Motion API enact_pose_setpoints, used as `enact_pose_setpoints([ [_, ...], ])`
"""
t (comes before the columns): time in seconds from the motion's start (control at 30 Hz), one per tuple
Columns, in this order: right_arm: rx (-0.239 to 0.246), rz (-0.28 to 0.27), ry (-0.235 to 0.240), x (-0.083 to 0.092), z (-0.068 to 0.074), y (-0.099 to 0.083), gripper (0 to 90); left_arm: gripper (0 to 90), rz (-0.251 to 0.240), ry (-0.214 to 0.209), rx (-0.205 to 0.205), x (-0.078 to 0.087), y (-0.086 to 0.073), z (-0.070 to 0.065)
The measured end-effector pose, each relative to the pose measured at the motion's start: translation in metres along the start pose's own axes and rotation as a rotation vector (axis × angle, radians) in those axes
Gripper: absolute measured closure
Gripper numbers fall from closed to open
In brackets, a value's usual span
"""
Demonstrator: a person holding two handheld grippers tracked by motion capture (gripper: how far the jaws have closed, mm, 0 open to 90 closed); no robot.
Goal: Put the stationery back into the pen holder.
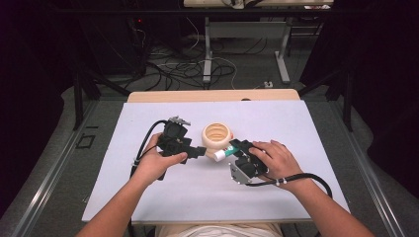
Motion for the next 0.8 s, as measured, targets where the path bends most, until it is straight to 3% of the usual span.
enact_pose_setpoints([
  [0.13,-0.060,0.003,-0.029,0.001,-0.005,-0.001,65.4,28.8,-0.023,0.052,-0.017,0.003,0.000,0.010],
  [0.23,-0.144,-0.007,-0.052,0.000,-0.010,-0.002,65.4,27.6,-0.047,0.079,-0.004,0.005,-0.001,0.015],
  [0.27,-0.169,0.004,-0.055,0.001,-0.012,-0.002,65.4,27.7,-0.055,0.089,-0.025,0.006,-0.002,0.018],
  [0.3,-0.208,-0.010,-0.068,0.000,-0.013,-0.002,65.4,27.4,-0.063,0.095,-0.030,0.007,-0.002,0.019],
  [0.5,-0.332,-0.036,-0.092,-0.003,-0.026,-0.005,65.4,18.7,-0.099,0.093,-0.029,0.007,-0.007,0.025],
  [0.63,-0.477,-0.057,-0.102,-0.006,-0.031,-0.006,65.5,16.3,-0.131,0.105,-0.031,0.007,-0.009,0.030],
  [0.8,-0.618,-0.101,-0.113,-0.014,-0.038,-0.008,65.4,13.3,-0.154,0.132,-0.034,0.009,-0.010,0.036],
])
Point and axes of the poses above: each handheld gripper's, and its own axes: x roughly backward along the jaws, y roughly out of its top, z roughly to its left, the point moved 4 cm from there along -x, roughly forward along the jaws, and after that the axes turned 15 degrees about -z, right-handed, at the moved point
